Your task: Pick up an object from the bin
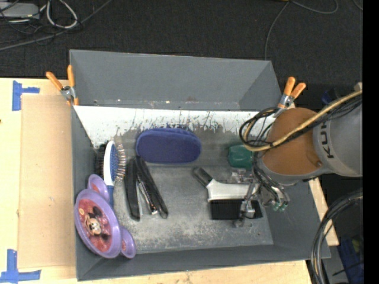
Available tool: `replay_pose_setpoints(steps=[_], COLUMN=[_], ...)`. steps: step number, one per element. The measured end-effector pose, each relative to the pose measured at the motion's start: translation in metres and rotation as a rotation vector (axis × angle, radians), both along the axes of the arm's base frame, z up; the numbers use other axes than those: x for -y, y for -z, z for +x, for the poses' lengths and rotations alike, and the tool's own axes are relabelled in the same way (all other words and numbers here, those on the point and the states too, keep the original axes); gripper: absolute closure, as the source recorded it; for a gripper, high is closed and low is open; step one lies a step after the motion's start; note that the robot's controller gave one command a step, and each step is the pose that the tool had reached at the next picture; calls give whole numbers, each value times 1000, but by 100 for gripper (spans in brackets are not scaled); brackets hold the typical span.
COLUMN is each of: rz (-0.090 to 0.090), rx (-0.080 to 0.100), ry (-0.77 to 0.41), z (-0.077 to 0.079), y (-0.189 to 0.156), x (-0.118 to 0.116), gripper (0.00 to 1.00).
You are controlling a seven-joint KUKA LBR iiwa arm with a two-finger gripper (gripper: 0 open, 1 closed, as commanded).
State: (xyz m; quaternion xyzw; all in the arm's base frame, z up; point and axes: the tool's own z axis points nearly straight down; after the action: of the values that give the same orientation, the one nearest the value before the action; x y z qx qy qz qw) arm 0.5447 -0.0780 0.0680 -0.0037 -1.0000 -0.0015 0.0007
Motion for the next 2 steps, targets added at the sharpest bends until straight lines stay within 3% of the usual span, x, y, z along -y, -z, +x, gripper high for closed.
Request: replay_pose_setpoints(steps=[1,2], rz=[-1,-1], rx=[-3,-3], ry=[26,26], z=[-3,-3], y=[-1,-1], x=[-1,-1], gripper=[100,100])
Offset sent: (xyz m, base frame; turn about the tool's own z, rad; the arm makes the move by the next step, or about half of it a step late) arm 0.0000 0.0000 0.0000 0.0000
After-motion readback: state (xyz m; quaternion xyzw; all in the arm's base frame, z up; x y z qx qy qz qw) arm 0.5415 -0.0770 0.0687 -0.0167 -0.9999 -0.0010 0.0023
